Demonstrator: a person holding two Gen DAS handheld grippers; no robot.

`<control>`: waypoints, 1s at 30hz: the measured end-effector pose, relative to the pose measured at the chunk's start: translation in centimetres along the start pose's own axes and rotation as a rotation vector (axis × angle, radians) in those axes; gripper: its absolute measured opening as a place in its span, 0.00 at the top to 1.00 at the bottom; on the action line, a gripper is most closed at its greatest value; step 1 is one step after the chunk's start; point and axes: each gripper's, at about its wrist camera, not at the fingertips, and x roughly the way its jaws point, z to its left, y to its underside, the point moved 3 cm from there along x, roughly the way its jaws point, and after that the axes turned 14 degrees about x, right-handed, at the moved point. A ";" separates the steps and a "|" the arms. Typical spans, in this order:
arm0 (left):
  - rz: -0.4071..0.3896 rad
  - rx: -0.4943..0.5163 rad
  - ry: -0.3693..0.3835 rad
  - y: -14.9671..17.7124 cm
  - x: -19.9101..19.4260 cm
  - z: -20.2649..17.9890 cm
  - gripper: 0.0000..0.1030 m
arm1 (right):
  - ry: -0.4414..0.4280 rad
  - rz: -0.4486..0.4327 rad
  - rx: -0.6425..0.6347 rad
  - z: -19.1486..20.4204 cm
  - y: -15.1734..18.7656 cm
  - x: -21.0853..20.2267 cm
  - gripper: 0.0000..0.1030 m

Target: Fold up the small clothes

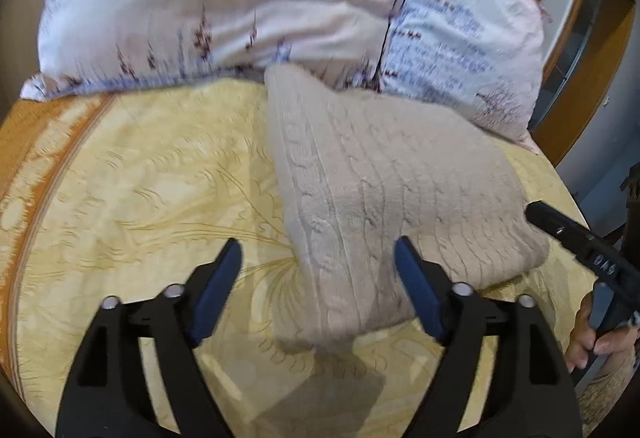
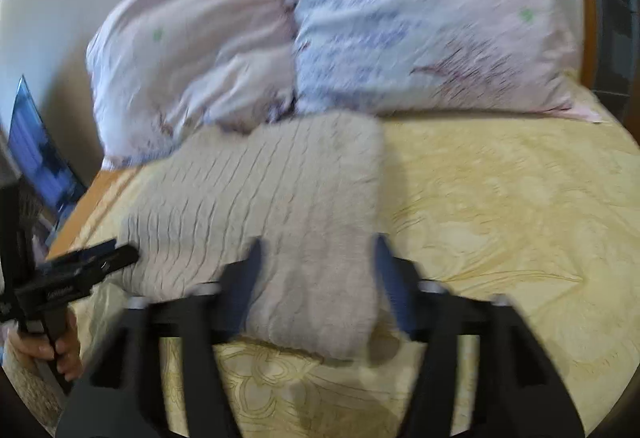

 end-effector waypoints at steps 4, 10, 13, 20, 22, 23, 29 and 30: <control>-0.014 -0.032 0.009 0.8 -1.3 0.0 0.09 | 0.041 -0.039 0.008 -0.5 -0.1 -1.1 0.21; 0.008 -0.056 -0.040 2.1 -2.2 -0.4 0.02 | 0.132 -0.061 -0.049 0.3 1.8 -1.5 0.04; 0.043 -0.039 -0.066 2.7 -2.2 -1.1 0.02 | 0.152 -0.068 -0.077 0.9 2.8 -1.8 0.02; 0.119 0.012 -0.097 3.5 -1.0 -2.8 0.02 | 0.154 0.039 -0.060 1.3 4.5 -0.2 0.01; 0.132 0.026 -0.111 3.5 -0.7 -3.2 0.02 | 0.164 0.072 -0.053 1.3 4.9 0.3 0.01; 0.139 0.031 -0.112 3.5 -0.6 -3.3 0.02 | 0.167 0.081 -0.054 1.4 5.1 0.5 0.01; 0.174 0.066 -0.133 3.7 0.3 -4.1 0.02 | 0.193 0.127 -0.069 1.9 6.1 1.4 0.01; 0.181 0.067 -0.139 3.7 0.4 -4.1 0.02 | 0.198 0.131 -0.072 1.9 6.2 1.5 0.01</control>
